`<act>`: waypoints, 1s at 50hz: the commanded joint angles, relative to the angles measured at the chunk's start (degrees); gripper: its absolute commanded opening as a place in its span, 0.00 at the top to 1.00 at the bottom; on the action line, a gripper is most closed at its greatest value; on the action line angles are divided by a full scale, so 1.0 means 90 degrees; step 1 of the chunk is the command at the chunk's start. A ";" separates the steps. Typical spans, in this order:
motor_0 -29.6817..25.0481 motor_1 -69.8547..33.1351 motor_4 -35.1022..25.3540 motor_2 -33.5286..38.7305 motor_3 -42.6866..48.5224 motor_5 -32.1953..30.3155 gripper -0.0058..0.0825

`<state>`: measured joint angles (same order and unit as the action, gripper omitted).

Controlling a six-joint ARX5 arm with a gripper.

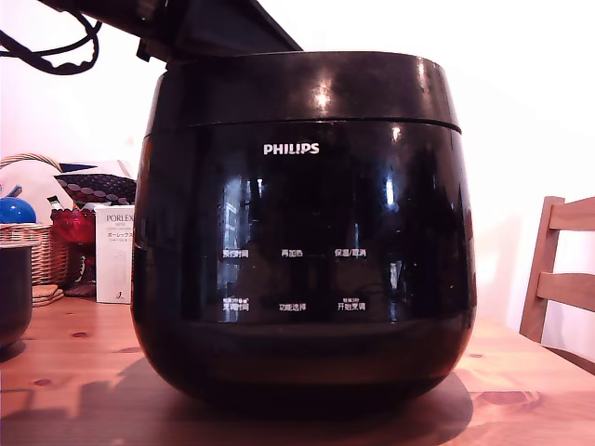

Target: Open the rice cooker by pressing the large metal button on the top of its lid with medium force

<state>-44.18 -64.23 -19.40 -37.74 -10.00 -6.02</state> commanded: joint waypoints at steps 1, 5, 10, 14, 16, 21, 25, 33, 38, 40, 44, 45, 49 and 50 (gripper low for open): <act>0.0019 -0.0136 0.0039 0.0226 0.0299 -0.0027 0.96; 0.0022 -0.0136 0.0039 0.0226 0.0389 -0.0029 0.96; 0.0022 -0.0148 0.0041 0.0226 0.0544 -0.0032 0.96; 0.0022 -0.0153 0.0044 0.0226 0.0668 -0.0049 0.96; 0.0022 -0.0155 0.0044 0.0226 0.0687 -0.0051 0.96; 0.0022 -0.0155 0.0049 0.0226 0.0685 -0.0051 0.96; 0.0022 -0.0155 0.0049 0.0226 0.0750 -0.0051 0.96; 0.0056 -0.0189 0.0189 0.0226 0.0967 -0.0056 0.96; 0.0058 -0.0240 0.0214 0.0226 0.0988 -0.0056 0.96; 0.0061 -0.0257 0.0216 0.0226 0.0981 -0.0053 0.96; 0.0058 -0.0323 0.0214 0.0226 0.0979 -0.0053 0.96; 0.0058 -0.0338 0.0216 0.0226 0.0979 -0.0053 0.96; 0.0058 -0.0415 0.0214 0.0226 0.0988 -0.0056 0.96; 0.0058 -0.0423 0.0216 0.0226 0.1005 -0.0058 0.96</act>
<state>-44.16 -64.20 -18.28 -39.16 -4.73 -6.28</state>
